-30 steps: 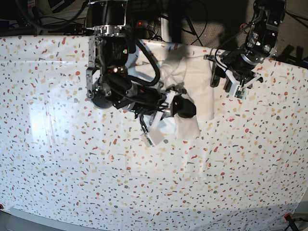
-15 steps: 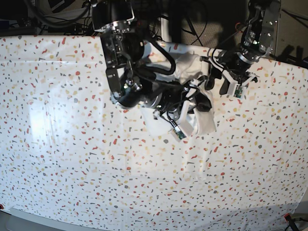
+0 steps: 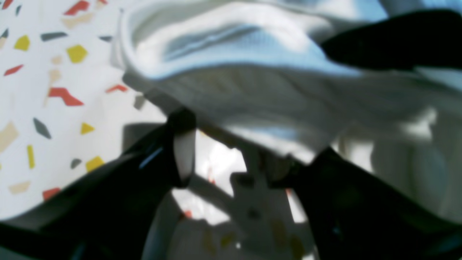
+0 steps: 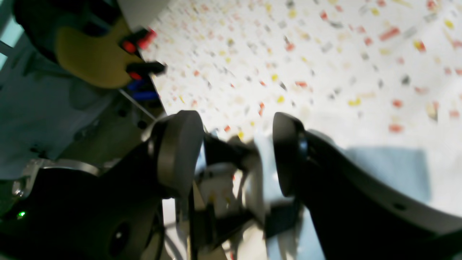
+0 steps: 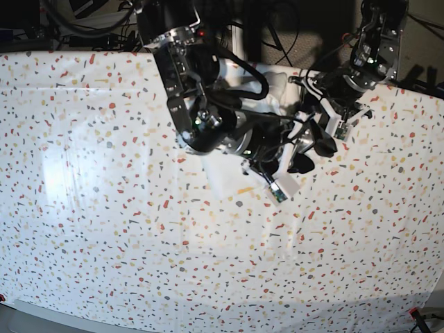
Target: Fold the T-shirt properly
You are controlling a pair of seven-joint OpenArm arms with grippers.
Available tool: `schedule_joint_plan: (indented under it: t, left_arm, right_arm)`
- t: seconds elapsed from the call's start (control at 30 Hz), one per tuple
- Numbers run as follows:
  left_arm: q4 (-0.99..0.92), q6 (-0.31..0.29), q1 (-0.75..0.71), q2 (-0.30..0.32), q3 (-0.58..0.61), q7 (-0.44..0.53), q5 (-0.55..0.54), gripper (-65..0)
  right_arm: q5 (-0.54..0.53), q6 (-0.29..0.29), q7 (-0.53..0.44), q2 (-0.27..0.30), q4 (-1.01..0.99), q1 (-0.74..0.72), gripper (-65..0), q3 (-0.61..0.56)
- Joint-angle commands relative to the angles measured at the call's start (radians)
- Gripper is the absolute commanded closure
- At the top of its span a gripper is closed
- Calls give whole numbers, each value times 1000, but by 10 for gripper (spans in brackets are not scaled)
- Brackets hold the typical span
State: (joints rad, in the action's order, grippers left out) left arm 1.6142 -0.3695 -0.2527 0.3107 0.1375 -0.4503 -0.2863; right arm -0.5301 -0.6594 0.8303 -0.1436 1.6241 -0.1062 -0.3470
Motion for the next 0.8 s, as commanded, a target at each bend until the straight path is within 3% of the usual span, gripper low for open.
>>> schedule_joint_plan:
  t: [0.0,0.23,0.4,0.53,0.6,0.67,0.7,0.77]
  left_arm:
    - [37,3,7,23,-1,8,-1,-296]
    - [131,227,8,177,-1,2,82,-296]
    - [182,397,6,256,-1,-32,127,-296]
    - [269,402,3,251,-1,-91,37,-247]
    - [328,399,-8,243,0,-82,-39,-187]
    - [397,391,-31,213,0,-63,-90,-82]
    - [427,372,-46,188,1,-53,-110,-18]
    - [468,307,-75,132,2,-38,-154,0]
  right_arm:
    - [-42,-13,-18,-13,19,-28,-345,-8]
    - [-78,-13,81,-13,23,-131,-345,51]
    - [-26,-13,131,-13,23,-185,-339,169]
    - [34,-13,112,6,21,-190,-248,240]
    - [41,-14,112,44,18,-190,-148,252]
    - [84,-14,110,83,12,-190,-22,255]
    - [109,-14,103,103,3,-190,0,255]
    - [147,-14,66,132,-29,-190,0,255]
